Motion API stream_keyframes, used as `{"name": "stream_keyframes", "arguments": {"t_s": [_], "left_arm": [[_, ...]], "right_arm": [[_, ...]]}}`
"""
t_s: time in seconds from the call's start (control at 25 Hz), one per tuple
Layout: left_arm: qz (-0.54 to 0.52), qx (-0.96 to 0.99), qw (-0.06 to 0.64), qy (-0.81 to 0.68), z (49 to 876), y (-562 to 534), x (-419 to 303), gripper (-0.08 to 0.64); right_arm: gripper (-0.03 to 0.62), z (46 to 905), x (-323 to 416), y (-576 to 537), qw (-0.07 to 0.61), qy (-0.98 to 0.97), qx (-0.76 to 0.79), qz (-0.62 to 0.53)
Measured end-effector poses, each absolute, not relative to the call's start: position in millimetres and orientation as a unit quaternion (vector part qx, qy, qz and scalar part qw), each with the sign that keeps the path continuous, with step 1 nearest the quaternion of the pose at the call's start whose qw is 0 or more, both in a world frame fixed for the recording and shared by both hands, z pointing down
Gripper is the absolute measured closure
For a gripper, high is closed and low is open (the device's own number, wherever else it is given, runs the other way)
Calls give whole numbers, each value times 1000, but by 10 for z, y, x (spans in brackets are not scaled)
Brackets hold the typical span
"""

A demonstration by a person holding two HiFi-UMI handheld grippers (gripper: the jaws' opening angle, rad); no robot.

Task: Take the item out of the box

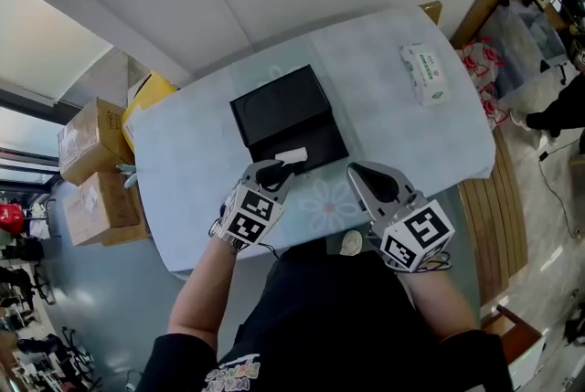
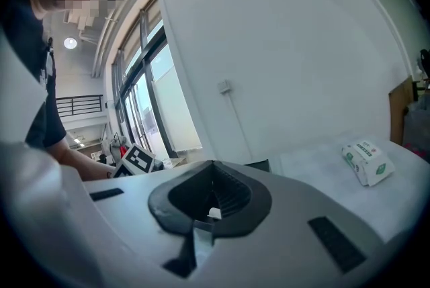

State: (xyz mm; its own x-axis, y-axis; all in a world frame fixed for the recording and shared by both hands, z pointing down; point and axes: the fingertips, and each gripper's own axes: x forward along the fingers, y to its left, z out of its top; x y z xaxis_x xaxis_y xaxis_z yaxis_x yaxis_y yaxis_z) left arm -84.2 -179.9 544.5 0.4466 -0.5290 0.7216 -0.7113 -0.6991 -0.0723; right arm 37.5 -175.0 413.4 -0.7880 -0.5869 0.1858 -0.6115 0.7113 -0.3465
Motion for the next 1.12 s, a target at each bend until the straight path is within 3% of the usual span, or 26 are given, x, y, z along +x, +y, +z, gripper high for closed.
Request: {"name": "stream_keyframes", "arguments": {"t_s": [1.12], "left_arm": [[544, 817, 75, -177, 6512, -2164, -826, 399]], "right_arm": [[583, 4645, 371, -2114, 51, -890, 362, 273]]}}
